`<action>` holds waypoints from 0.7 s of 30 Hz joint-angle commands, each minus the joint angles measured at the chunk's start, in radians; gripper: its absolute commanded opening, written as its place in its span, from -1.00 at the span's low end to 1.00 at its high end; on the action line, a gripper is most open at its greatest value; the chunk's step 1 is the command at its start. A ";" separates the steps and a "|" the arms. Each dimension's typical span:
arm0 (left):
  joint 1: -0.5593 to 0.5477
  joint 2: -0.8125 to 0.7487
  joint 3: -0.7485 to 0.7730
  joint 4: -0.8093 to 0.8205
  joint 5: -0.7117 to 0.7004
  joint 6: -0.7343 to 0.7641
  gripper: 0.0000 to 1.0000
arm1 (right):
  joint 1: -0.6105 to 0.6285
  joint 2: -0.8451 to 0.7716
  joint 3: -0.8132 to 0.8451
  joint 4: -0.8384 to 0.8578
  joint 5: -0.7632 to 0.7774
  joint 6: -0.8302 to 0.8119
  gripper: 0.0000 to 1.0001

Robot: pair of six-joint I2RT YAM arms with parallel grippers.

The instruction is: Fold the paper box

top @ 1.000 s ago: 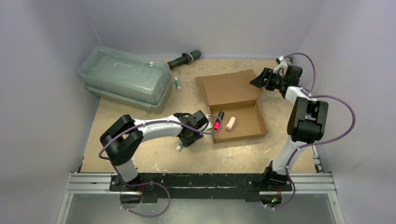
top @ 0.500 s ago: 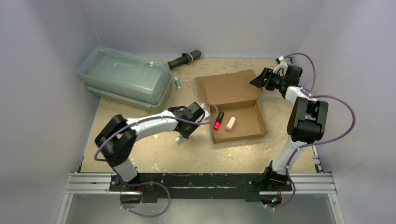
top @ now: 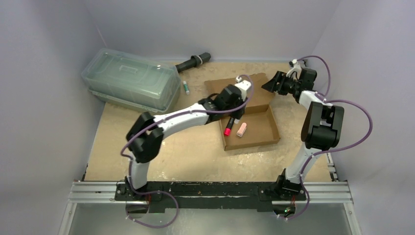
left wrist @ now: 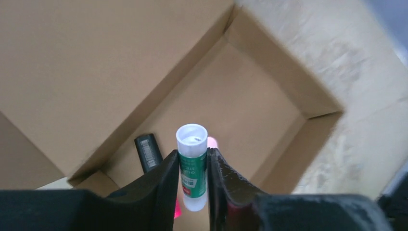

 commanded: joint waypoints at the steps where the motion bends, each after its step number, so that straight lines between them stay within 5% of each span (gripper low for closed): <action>1: -0.037 0.148 0.146 -0.246 -0.110 0.011 -0.35 | 0.000 -0.047 0.005 0.014 -0.020 -0.001 0.54; 6: -0.038 0.160 0.172 -0.265 -0.186 0.038 0.18 | 0.000 -0.044 0.006 0.014 -0.022 -0.001 0.55; 10: -0.006 0.074 0.114 -0.185 -0.375 0.081 0.46 | 0.001 -0.044 0.006 0.014 -0.022 -0.001 0.56; 15: 0.213 0.041 0.053 -0.115 -0.460 -0.014 0.30 | 0.001 -0.042 0.005 0.014 -0.024 0.002 0.55; 21: 0.322 0.337 0.454 -0.393 -0.628 -0.091 0.04 | 0.000 -0.038 0.004 0.019 -0.025 0.007 0.56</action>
